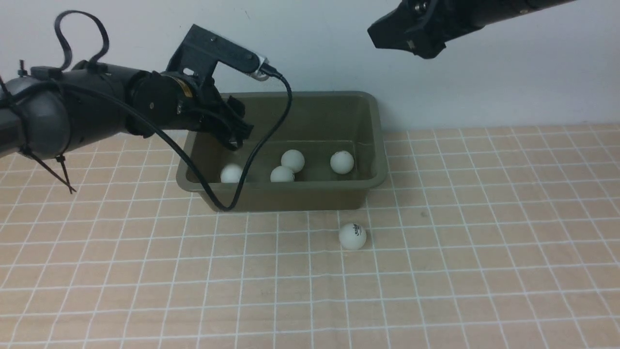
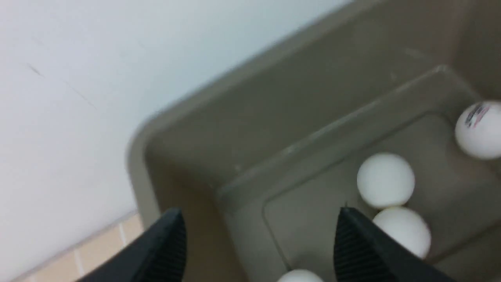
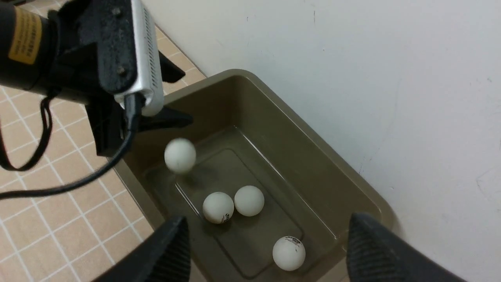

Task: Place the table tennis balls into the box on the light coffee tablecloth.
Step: 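Drop the ball into the bin, then reach for and grasp a ping pong ball on the table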

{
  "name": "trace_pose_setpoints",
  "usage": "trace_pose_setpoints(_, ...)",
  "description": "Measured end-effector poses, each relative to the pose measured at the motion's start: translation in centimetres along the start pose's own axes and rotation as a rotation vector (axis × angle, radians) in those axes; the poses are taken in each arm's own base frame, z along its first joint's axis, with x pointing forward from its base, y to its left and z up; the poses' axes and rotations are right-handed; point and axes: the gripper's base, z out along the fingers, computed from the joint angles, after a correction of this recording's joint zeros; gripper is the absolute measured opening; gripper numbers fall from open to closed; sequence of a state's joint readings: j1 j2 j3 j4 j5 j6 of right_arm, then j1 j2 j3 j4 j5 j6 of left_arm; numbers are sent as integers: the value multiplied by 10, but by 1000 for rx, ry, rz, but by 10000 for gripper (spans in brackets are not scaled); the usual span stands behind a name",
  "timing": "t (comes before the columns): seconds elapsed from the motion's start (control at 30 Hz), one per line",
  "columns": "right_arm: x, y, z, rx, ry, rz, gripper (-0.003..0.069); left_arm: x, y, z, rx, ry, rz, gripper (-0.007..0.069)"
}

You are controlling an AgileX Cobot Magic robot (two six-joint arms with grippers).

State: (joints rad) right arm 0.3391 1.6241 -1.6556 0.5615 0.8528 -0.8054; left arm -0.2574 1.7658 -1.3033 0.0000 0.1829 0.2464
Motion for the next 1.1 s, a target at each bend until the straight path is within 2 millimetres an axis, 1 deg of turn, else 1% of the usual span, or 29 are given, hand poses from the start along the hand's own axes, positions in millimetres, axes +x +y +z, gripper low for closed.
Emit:
trace_pose_setpoints(0.07,0,0,0,1,1,-1,491,-15,4,-23,-11,-45,0,428)
trace_pose_setpoints(0.17,0,0,0,0,2,-1,491,-37,9,-70,-29,-115,-2,424)
trace_pose_setpoints(0.2,0,0,0,0,2,-1,491,-41,10,-83,-28,-123,-14,420)
trace_pose_setpoints(0.27,0,0,0,-1,4,-2,491,-51,12,-119,-29,-155,-38,407)
trace_pose_setpoints(0.33,0,0,0,2,1,-2,491,-56,13,-150,-22,-169,-58,403)
trace_pose_setpoints(0.37,0,0,0,3,0,-2,491,-56,13,-153,-19,-165,-62,403)
trace_pose_setpoints(0.4,-1,-1,0,13,-10,-2,491,-58,12,-176,-8,-172,-76,403)
trace_pose_setpoints(0.47,-2,-2,0,25,-22,-2,491,-58,11,-197,8,-177,-94,403)
trace_pose_setpoints(0.5,-2,-3,0,28,-25,-1,491,-58,10,-201,13,-175,-99,403)
trace_pose_setpoints(0.53,-3,-4,0,41,-36,8,491,-55,8,-215,34,-161,-113,403)
trace_pose_setpoints(0.6,-4,-5,-1,52,-43,28,491,-53,6,-224,48,-146,-119,403)
trace_pose_setpoints(0.67,-5,-6,-3,70,-41,44,491,-50,5,-229,54,-135,-118,403)
trace_pose_setpoints(0.7,-5,-6,-4,72,-40,48,491,-49,5,-229,55,-131,-118,403)
trace_pose_setpoints(0.8,-9,-5,-19,113,-37,47,491,-43,3,-228,60,-109,-114,403)
trace_pose_setpoints(0.9,-15,0,-41,134,-46,52,491,-40,3,-225,62,-95,-106,403)
trace_pose_setpoints(0.93,-19,4,-57,146,-57,63,491,-39,2,-225,63,-92,-101,403)
trace_pose_setpoints(0.97,-21,6,-67,151,-61,74,491,-39,2,-224,63,-91,-95,403)
trace_pose_setpoints(1.0,-21,8,-71,151,-59,79,491,-39,2,-224,63,-91,-94,403)
trace_pose_setpoints(1.03,-24,14,-92,163,-67,106,491,-39,2,-224,63,-90,-90,403)
trace_pose_setpoints(1.07,-24,16,-96,164,-67,112,491,-39,2,-224,62,-92,-89,403)
trace_pose_setpoints(1.1,-24,20,-107,167,-59,127,491,-40,3,-224,61,-95,-87,403)
